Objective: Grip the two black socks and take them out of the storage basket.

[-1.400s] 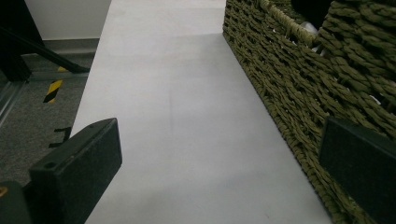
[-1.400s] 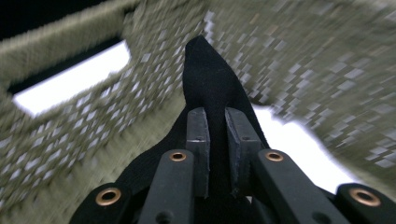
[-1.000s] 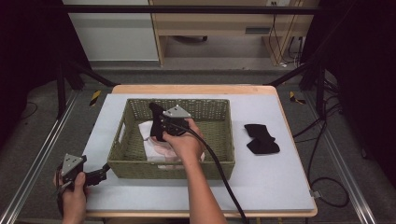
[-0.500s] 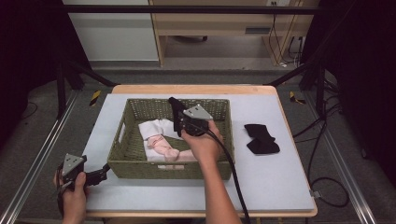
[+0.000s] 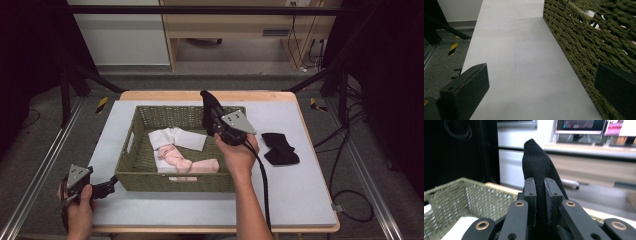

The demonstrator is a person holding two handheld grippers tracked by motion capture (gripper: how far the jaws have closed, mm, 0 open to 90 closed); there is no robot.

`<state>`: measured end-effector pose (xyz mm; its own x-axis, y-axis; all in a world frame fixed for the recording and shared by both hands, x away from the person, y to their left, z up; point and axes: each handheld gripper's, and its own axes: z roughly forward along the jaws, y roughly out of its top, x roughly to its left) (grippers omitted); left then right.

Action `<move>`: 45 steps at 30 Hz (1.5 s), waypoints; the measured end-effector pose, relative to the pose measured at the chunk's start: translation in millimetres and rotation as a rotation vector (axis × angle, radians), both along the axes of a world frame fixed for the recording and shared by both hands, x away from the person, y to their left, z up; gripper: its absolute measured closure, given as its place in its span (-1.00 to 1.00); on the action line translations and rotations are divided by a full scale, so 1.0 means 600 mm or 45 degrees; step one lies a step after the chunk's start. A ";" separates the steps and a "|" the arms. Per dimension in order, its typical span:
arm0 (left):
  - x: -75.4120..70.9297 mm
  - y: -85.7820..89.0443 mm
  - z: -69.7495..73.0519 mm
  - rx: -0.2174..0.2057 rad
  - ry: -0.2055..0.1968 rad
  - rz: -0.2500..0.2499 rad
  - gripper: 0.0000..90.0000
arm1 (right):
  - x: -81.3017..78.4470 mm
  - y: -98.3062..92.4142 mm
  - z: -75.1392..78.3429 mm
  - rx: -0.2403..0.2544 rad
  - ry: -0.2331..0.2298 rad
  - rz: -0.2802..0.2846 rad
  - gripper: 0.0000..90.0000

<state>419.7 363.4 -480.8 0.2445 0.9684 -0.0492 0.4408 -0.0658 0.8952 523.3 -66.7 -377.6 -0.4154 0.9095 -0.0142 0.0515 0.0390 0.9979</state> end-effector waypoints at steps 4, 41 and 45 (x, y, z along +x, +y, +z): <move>0.000 0.000 0.000 0.001 0.000 -0.001 -1.00 | -0.007 -0.025 0.013 0.052 -0.108 -0.024 0.82; -0.002 -0.002 0.000 0.026 -0.006 -0.003 -1.00 | -0.041 -0.266 -0.084 0.111 -0.090 -0.485 0.81; -0.002 -0.002 0.000 0.025 -0.006 -0.003 -1.00 | -0.043 -0.273 -0.109 0.076 -0.043 -0.530 0.74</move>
<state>418.7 361.9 -480.7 0.2472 0.9685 -0.0293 0.4361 -0.0842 0.8960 497.5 -230.3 -442.7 -0.0127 0.9992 0.0367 0.0177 -0.0364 0.9992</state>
